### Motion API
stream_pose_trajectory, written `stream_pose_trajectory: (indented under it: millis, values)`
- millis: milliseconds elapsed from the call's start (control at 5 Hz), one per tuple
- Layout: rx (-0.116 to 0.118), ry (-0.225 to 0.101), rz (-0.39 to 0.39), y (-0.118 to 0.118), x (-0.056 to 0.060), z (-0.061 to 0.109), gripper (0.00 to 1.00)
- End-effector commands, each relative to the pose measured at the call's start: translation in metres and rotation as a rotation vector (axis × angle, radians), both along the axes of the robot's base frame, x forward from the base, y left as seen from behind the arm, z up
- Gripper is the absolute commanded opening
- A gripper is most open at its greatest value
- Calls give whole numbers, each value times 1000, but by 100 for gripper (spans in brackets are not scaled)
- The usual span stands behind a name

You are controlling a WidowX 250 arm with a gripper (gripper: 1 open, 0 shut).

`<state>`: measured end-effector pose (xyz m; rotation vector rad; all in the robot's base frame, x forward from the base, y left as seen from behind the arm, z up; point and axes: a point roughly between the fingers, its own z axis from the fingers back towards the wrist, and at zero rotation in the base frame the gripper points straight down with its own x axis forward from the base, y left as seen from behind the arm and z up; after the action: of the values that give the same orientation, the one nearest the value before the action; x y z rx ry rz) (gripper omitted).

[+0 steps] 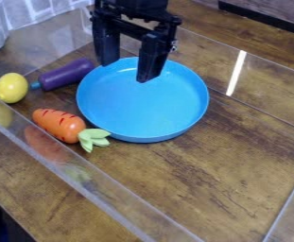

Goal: Remove the carrot from inside the blue tray and put it on the table

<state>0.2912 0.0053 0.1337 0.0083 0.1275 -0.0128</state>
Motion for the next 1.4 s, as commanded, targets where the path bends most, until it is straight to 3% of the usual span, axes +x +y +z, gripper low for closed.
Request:
stream_pose_trajectory:
  millis: [0, 800, 1200]
  values:
    - [2, -92, -5, 1, 6, 26, 100]
    - [10, -27, -92, -11, 6, 11, 100]
    - [5, -25, -63, -7, 1, 15, 100]
